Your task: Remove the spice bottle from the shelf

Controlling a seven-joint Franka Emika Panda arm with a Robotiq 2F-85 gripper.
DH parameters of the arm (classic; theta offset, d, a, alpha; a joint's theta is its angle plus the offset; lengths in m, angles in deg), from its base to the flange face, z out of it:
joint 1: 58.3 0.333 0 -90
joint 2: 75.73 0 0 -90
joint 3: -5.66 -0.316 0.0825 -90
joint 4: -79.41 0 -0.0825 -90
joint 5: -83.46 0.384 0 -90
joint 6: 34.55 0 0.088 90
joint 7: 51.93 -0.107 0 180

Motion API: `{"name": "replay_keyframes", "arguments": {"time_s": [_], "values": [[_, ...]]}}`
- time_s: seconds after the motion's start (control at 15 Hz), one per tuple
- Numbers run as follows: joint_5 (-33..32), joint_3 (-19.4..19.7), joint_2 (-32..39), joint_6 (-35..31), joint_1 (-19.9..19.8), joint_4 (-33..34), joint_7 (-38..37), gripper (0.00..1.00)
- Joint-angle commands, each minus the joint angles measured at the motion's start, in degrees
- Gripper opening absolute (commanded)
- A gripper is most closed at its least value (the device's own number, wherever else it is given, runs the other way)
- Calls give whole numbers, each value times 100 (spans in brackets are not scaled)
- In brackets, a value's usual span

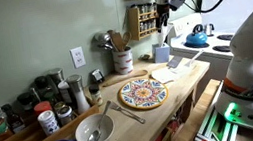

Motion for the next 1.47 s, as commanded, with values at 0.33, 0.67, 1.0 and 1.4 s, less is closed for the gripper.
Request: {"name": "replay_keyframes", "arguments": {"time_s": [0.33,0.67,1.0,1.4], "values": [[-8,25,13,19,30,11,-6,100],[-239,130,-149,-610,-172,-5,-139,100],[-339,351,-335,-1698,-500,102,-84,100],[-162,442,-134,-2790,-450,424,180,100]]}}
